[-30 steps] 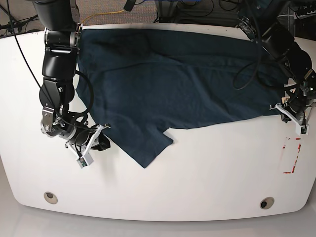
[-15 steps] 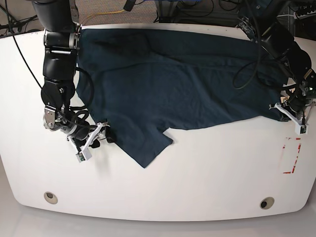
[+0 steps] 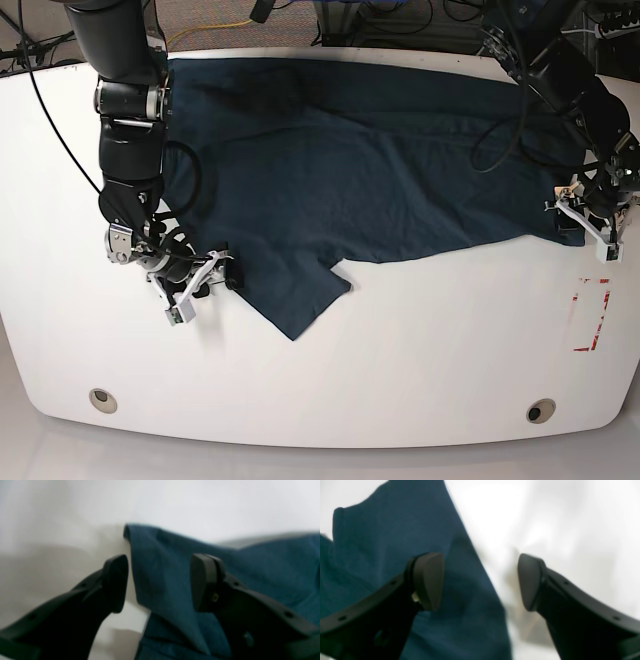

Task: Fold the T-shirt properly
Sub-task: 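Lift the side edges with both grippers and fold them toward the shirt's middle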

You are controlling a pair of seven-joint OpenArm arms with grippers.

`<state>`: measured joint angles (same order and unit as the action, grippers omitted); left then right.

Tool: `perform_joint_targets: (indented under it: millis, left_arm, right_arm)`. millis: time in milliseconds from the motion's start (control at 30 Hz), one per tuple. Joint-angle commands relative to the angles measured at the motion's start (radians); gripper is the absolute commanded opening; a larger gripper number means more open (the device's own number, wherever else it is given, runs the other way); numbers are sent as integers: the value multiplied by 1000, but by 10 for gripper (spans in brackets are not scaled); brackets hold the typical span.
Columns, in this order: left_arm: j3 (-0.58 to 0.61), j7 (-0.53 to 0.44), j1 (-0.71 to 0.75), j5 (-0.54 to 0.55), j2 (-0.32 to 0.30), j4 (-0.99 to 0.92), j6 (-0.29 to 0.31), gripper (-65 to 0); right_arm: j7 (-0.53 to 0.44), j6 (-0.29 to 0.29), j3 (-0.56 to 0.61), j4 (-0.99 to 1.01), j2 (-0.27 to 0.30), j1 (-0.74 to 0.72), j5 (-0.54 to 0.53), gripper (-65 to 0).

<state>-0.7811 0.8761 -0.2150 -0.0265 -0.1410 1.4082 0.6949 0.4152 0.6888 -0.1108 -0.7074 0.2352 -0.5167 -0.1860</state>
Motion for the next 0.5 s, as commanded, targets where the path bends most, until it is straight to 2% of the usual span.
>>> perform_joint_targets:
  millis: [0,300,433,467]
  left_arm:
    - [-1,-22,-24,15,-18,16,3,-287]
    - [-7,-61,-21,7,-16,16,3,-289]
    - [-62,-61,-24,6,-18,16,3,-287]
    - [-77,-61,-24,6,-18,20,-37,-287]
  right_arm:
    - [30,9,3,-8,-32,-21,3,-206]
    - [47,9,3,-8,-98,-21,3,-211]
    - [47,9,3,-7,-102,-21,3,-322]
    - [47,9,3,-5,-112,-21,3,-379]
